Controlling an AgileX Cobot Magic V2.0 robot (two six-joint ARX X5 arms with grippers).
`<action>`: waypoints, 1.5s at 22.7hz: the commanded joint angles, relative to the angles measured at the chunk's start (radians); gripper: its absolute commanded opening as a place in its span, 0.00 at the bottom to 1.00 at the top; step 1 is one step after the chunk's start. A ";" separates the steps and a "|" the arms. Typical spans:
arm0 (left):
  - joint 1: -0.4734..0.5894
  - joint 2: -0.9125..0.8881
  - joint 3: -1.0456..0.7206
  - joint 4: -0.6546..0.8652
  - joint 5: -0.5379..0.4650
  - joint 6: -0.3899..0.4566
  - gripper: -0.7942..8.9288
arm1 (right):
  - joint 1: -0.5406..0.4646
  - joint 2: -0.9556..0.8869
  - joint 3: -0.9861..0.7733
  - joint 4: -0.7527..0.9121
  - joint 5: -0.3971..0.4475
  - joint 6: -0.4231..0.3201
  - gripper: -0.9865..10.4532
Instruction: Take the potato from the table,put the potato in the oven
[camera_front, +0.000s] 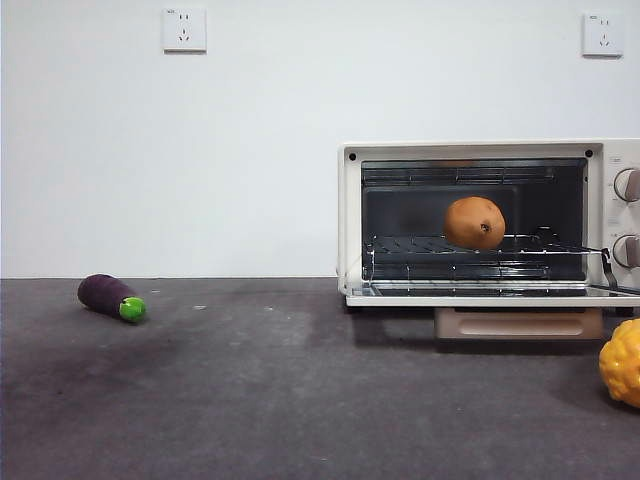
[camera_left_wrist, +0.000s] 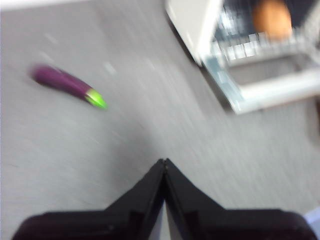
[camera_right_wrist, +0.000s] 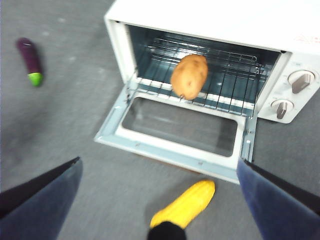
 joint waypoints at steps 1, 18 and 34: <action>0.000 0.117 -0.008 0.060 0.080 0.022 0.07 | 0.005 -0.078 0.002 -0.049 -0.010 0.002 0.55; 0.332 0.707 -0.008 0.563 1.060 -0.113 0.07 | 0.005 -0.313 0.003 -0.235 -0.009 0.079 0.19; 0.464 1.024 -0.002 0.910 1.212 -0.468 0.07 | 0.005 -0.313 0.003 -0.065 -0.028 0.033 0.11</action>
